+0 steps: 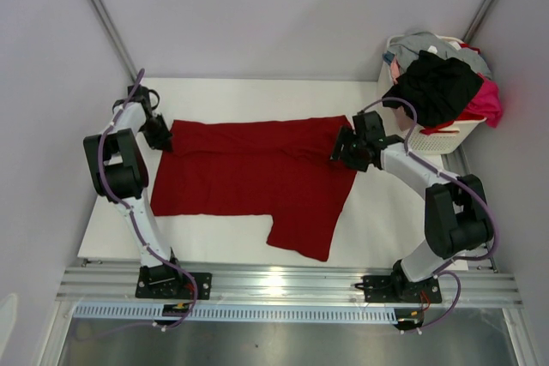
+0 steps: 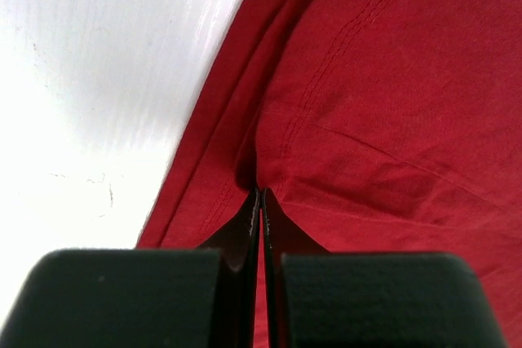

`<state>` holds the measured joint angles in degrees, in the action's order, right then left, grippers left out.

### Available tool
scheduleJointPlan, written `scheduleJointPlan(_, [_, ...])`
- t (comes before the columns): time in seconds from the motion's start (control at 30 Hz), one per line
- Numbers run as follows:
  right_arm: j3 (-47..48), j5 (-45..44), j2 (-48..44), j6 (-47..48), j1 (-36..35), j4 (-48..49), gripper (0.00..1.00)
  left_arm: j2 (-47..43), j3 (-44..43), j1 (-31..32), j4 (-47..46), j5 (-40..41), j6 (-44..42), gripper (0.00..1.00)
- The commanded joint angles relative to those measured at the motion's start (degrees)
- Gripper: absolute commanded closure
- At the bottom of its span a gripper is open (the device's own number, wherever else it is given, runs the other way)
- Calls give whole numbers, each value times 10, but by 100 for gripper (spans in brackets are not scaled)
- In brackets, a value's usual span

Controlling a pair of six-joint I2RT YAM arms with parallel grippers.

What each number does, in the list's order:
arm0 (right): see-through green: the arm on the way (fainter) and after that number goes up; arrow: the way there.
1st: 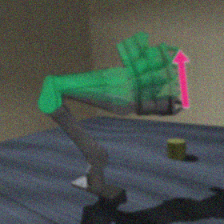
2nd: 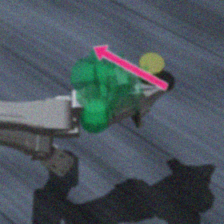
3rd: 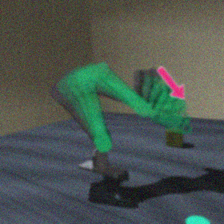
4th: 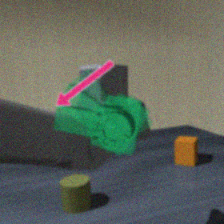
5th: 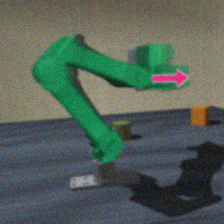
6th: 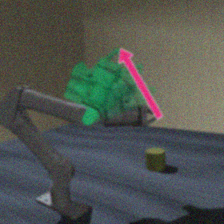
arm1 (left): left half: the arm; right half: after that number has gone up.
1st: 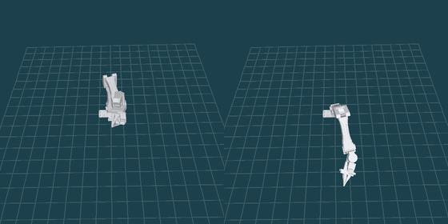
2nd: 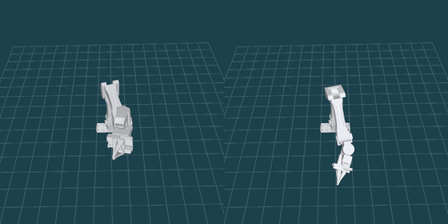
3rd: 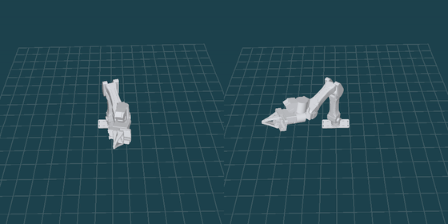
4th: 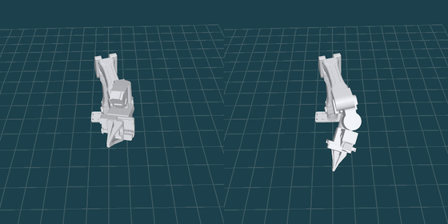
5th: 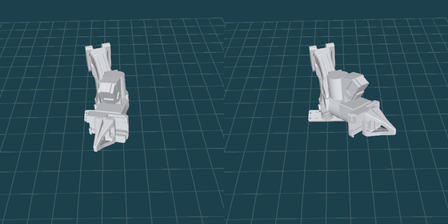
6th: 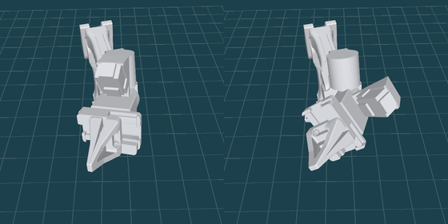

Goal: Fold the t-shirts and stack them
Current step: Fold the flattened tshirt in 1/3 of the way

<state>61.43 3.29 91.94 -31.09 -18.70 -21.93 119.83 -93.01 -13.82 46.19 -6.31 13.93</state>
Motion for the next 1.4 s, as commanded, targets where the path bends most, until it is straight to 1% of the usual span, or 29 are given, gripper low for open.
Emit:
scheduleJointPlan(0.0, [-26,11,-32,-49,-2,18,29,-18,3,3,-18,-3,-7,100])
scheduleJointPlan(0.07, [-48,27,-34,-75,-3,53,28,-23,11,2,-23,-4,-9,100])
scheduleJointPlan(0.17, [-52,21,-25,-105,-9,69,28,-22,9,2,-23,-6,-15,100])
scheduleJointPlan(0.33, [-50,-23,2,-135,-11,108,33,-25,13,2,-29,-11,-22,100])
scheduleJointPlan(0.5, [-40,-76,40,-165,-7,122,34,-26,14,2,-30,-13,-22,99])
scheduleJointPlan(0.63, [-8,-107,77,-146,-6,80,36,-27,16,0,-31,-16,-24,99])
scheduleJointPlan(0.7, [-7,-115,82,-131,-6,80,36,-27,18,-1,-33,-19,-24,99])
scheduleJointPlan(0.93, [-11,-93,95,-116,-3,131,42,-27,18,-6,-36,-27,-24,100])
scheduleJointPlan(1.03, [-3,-90,106,-112,-5,139,48,-26,18,-7,-36,-30,-24,99])
scheduleJointPlan(1.1, [7,-90,116,-105,-5,136,49,-26,17,-8,-36,-32,-24,99])
scheduleJointPlan(1.17, [11,-94,119,-103,-6,132,53,-26,18,-8,-37,-34,-24,99])
scheduleJointPlan(1.27, [11,-101,118,-100,-9,131,65,-24,16,-9,-37,-36,-24,99])
scheduleJointPlan(1.3, [12,-107,117,-99,-9,127,77,-25,15,-9,-37,-37,-24,99])
scheduleJointPlan(1.33, [15,-109,116,-93,-12,124,84,-24,15,-10,-37,-38,-24,100])
scheduleJointPlan(1.37, [17,-115,116,-88,-13,123,89,-24,14,-10,-37,-40,-24,100])
